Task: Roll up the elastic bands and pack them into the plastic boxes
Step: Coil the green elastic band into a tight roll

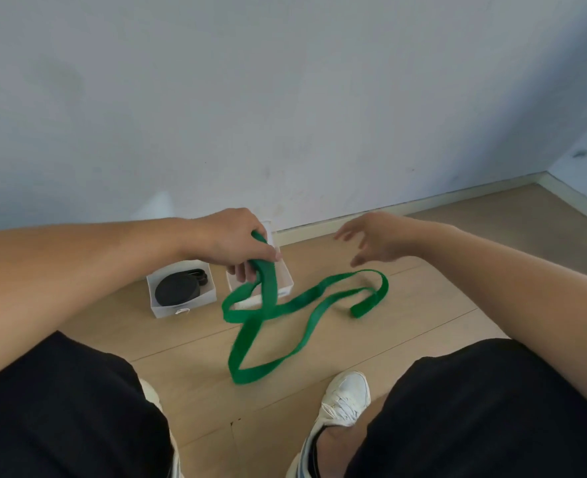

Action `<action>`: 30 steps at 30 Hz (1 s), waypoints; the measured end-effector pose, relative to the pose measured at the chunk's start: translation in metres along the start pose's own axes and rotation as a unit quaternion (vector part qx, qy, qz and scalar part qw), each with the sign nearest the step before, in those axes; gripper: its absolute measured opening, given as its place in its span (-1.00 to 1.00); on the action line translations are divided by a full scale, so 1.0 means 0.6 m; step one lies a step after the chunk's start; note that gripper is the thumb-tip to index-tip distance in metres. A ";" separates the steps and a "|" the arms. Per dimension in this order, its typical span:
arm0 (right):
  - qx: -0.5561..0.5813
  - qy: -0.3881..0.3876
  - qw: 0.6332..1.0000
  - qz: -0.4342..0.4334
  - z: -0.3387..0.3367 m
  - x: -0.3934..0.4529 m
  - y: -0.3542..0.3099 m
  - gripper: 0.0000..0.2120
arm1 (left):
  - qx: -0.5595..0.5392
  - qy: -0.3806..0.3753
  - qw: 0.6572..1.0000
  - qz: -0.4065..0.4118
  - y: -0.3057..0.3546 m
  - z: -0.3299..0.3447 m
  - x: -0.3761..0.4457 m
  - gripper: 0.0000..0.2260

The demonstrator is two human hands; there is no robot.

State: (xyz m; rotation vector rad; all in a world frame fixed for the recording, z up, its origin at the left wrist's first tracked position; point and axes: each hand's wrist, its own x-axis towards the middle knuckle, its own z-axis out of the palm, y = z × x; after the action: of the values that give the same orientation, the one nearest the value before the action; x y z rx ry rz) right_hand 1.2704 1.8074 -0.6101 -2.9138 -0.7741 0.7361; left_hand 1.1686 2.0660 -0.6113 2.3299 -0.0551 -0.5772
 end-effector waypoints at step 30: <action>0.302 0.177 0.921 -0.170 0.026 0.002 -0.228 -0.71 | -0.237 0.152 0.958 -0.055 -0.033 -0.052 -0.044 -0.41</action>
State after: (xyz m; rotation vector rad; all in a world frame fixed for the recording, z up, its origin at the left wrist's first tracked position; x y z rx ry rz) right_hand 1.2016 1.9262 -0.6035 -2.1874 -0.7998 0.3161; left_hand 1.1554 2.1062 -0.5939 1.9299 0.3248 -0.2418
